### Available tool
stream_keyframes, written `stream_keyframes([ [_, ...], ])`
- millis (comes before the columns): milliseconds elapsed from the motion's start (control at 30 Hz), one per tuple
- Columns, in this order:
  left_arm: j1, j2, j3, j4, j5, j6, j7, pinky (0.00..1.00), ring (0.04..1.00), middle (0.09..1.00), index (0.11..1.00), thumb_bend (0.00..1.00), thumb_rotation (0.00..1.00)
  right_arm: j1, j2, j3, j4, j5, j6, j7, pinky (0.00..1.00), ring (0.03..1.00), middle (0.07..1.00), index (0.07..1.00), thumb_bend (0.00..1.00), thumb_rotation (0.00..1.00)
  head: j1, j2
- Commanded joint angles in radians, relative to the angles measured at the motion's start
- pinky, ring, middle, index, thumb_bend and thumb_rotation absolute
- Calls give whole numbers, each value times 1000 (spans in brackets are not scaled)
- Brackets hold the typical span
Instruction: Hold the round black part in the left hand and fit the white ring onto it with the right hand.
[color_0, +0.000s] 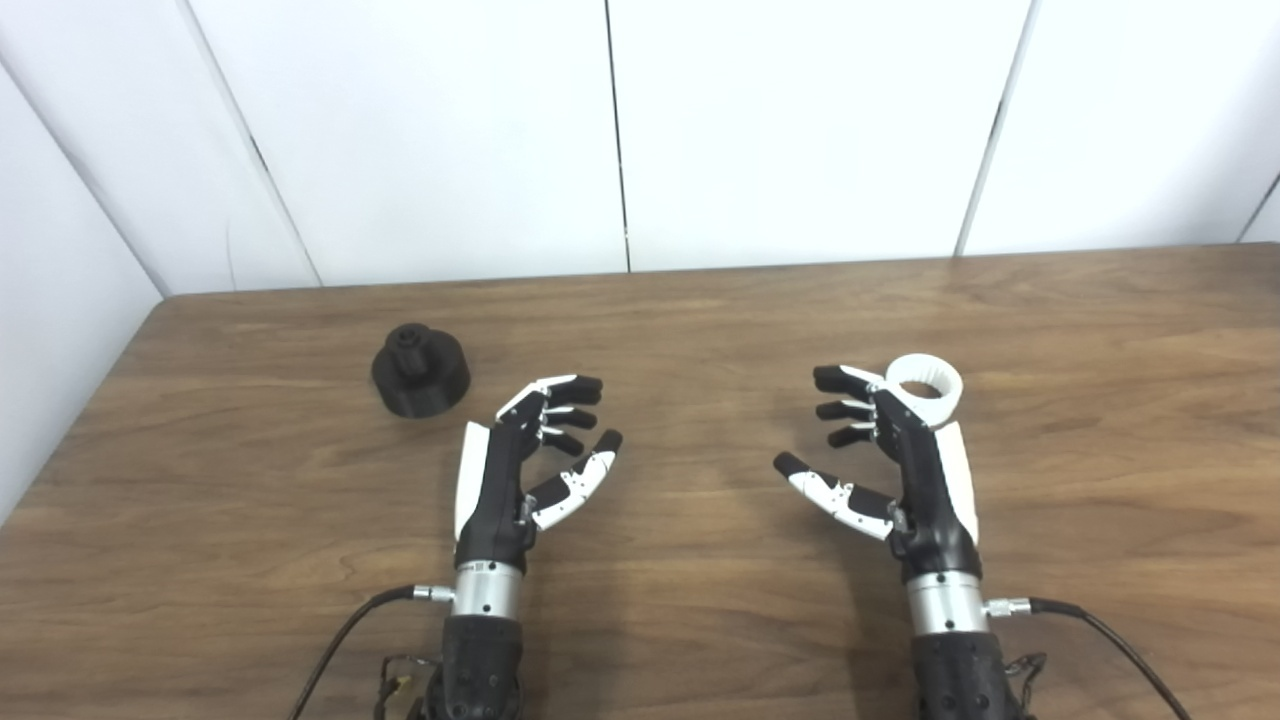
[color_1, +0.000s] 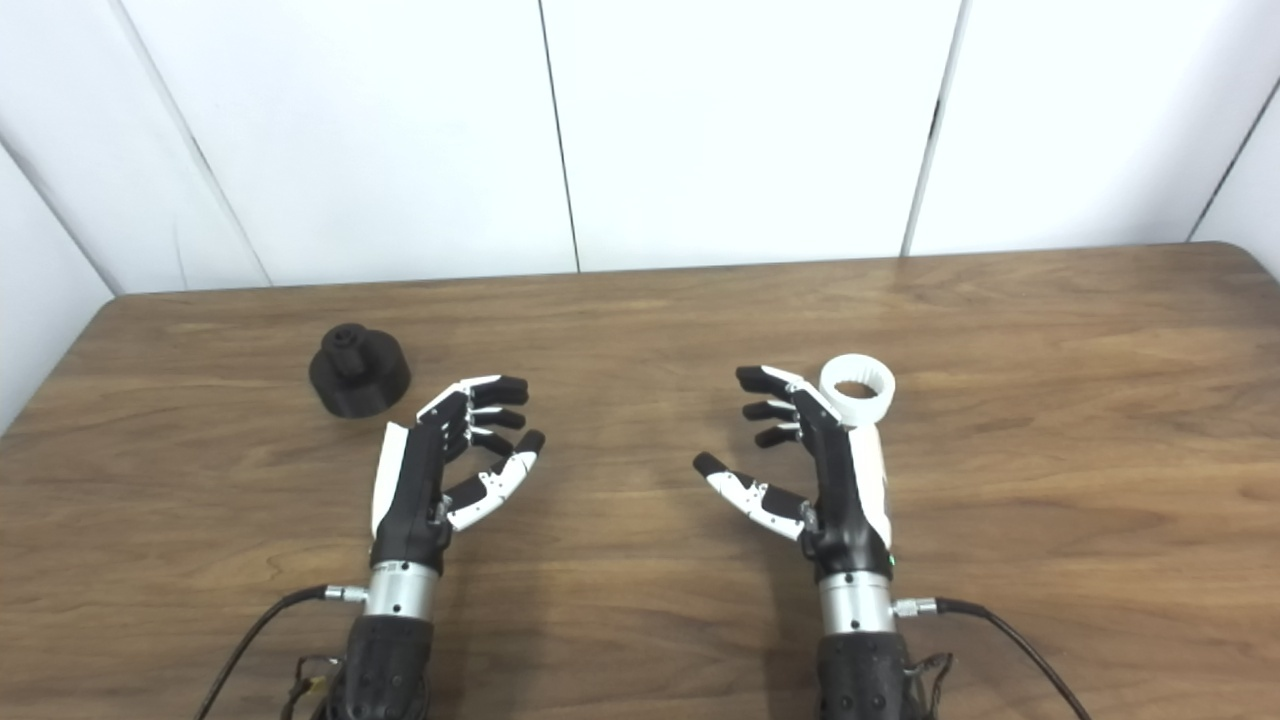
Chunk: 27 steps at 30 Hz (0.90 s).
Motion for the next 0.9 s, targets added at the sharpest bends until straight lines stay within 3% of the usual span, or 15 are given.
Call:
stream_keyframes([
  [0, -11, -1, -7, -2, 6, -18, 2, 501, 619, 682, 644, 463, 50, -10, 13, 6, -4, -9, -23, -6, 531, 656, 735, 717, 632, 85, 0, 2],
  [533, -16, -1, -5, 1, 11, -17, 6, 486, 602, 669, 638, 465, 46, -11, 15, 6, -4, 1, -24, -2, 538, 655, 733, 717, 634, 65, 4, 4],
  [867, -19, -24, -31, 22, 34, -19, 16, 491, 610, 674, 642, 464, 55, -5, -14, -20, -2, 41, -39, 9, 536, 654, 738, 714, 639, 38, 180, -27],
])
